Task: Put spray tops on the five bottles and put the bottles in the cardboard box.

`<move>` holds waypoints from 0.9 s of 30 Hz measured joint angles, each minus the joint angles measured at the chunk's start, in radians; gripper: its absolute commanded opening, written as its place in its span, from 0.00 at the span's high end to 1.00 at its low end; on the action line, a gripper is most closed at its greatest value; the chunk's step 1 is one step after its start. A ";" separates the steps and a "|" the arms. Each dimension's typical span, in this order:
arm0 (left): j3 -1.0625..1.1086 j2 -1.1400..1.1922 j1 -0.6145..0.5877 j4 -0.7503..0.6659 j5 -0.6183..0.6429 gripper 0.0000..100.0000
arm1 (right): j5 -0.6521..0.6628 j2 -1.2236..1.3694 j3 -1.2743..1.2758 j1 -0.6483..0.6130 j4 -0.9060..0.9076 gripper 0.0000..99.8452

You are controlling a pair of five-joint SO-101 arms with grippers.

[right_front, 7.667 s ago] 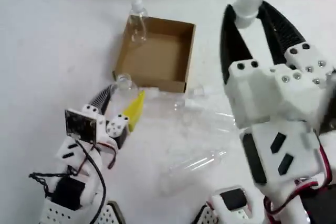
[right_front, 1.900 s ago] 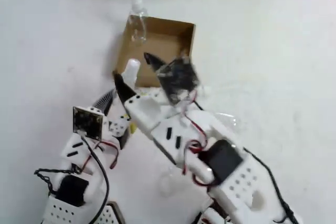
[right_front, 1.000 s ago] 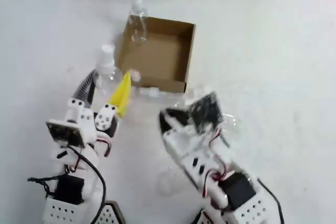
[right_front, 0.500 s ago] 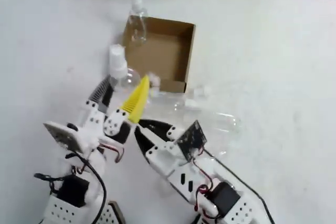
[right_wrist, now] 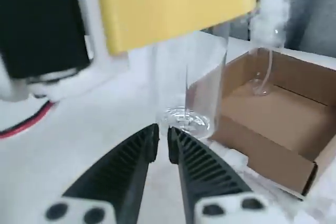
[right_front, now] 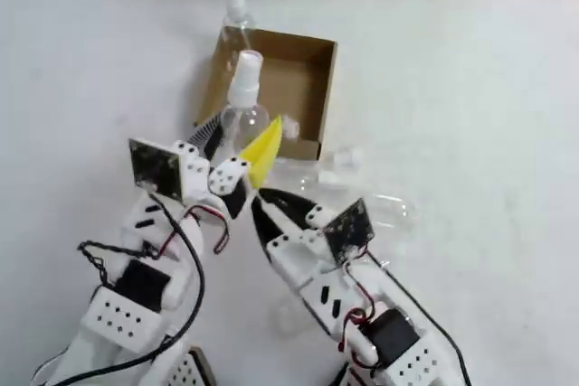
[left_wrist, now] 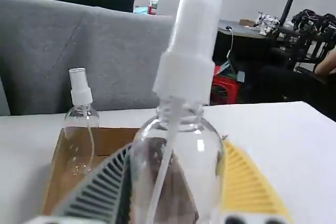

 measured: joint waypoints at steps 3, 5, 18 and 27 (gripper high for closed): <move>-0.002 0.012 0.014 -0.003 0.000 0.98 | 0.000 0.000 0.000 0.015 0.000 0.98; -0.002 0.012 0.023 -0.006 0.000 0.98 | 0.000 0.000 0.000 0.017 0.000 0.98; -0.006 0.012 0.032 -0.012 -0.002 0.98 | 0.000 0.015 0.000 0.026 -0.092 0.98; -0.017 0.017 0.029 -0.006 -0.003 0.98 | 0.000 0.348 0.003 0.037 -0.466 0.98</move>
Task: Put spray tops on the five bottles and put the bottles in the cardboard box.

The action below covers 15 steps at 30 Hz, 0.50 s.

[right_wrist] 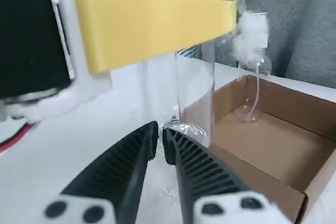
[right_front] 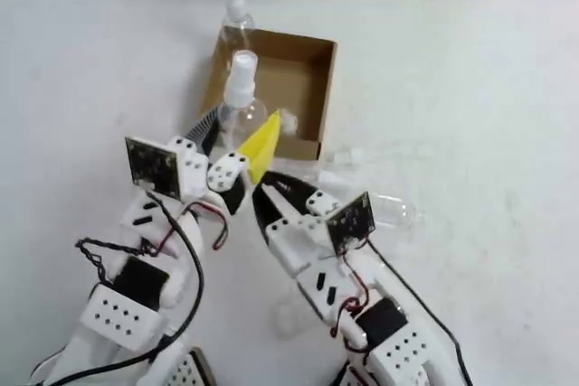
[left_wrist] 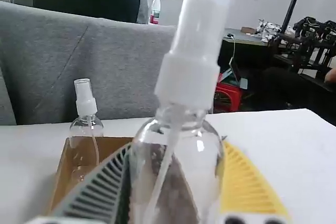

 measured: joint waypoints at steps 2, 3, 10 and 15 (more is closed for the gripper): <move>0.000 0.000 0.000 0.000 0.000 0.98 | 0.000 0.100 -0.003 0.015 -0.100 0.98; 0.000 0.000 0.000 0.000 0.000 0.98 | 0.002 0.146 -0.012 0.025 -0.138 0.98; 0.003 0.003 -0.002 0.006 0.000 0.98 | 0.000 0.356 -0.031 0.051 -0.301 0.98; 0.003 0.003 -0.002 0.006 0.000 0.98 | 0.000 0.373 -0.031 0.058 -0.321 0.98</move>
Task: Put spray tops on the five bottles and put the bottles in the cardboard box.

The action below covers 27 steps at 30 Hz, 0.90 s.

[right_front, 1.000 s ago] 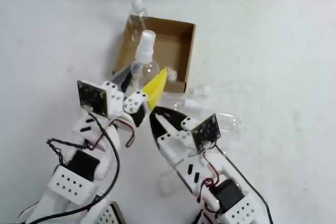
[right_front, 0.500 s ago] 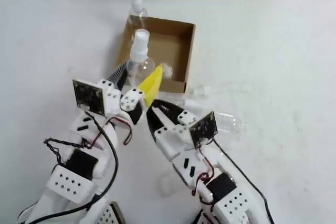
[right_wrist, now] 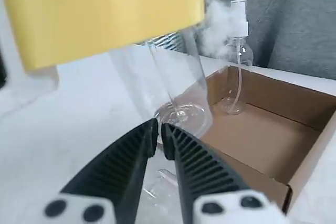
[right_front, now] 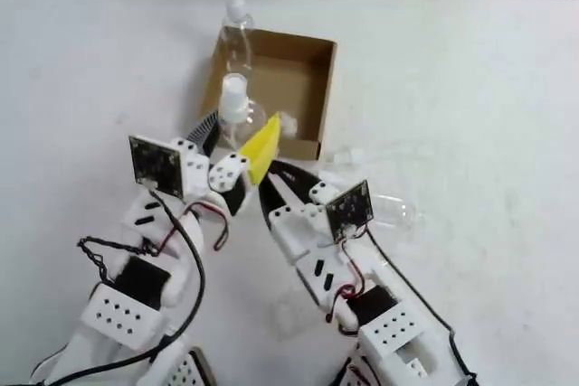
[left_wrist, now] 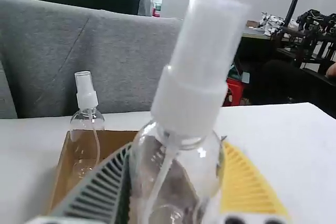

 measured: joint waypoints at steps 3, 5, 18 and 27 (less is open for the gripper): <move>0.000 0.000 0.000 0.000 0.000 0.98 | 0.000 0.003 0.000 0.002 -0.002 0.98; 0.000 0.000 0.000 0.002 0.000 0.98 | 0.000 0.003 0.000 0.002 -0.002 0.98; 0.002 0.002 -0.003 0.002 0.000 0.98 | 0.002 -0.002 0.018 0.060 0.032 0.98; -0.091 0.199 -0.121 -0.138 0.003 0.98 | 0.000 0.018 0.018 0.198 0.141 0.98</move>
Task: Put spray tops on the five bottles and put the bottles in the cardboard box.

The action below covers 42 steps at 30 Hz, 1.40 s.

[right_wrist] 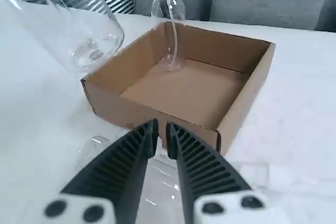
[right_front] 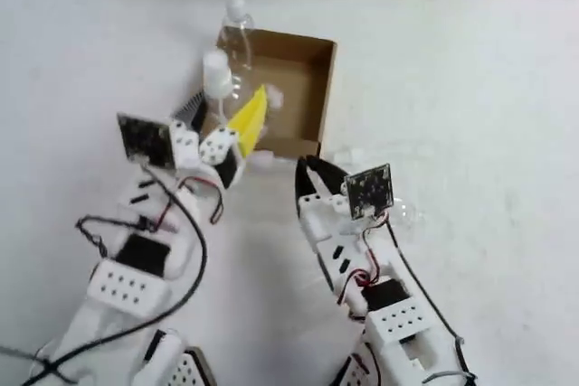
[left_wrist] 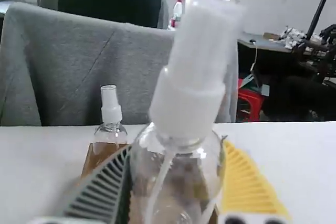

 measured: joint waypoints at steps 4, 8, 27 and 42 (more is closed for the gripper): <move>-0.160 0.244 -0.035 -0.011 0.000 0.98 | 0.000 0.000 0.000 0.017 0.035 0.98; -0.296 0.494 -0.071 -0.063 0.000 0.98 | 0.000 0.000 0.000 0.058 0.061 0.98; -0.520 1.117 -0.160 -0.416 0.000 0.98 | 0.000 0.000 0.000 0.061 0.066 0.98; -0.652 1.320 -0.161 -0.416 -0.104 0.98 | 0.000 0.000 0.000 0.061 0.066 0.98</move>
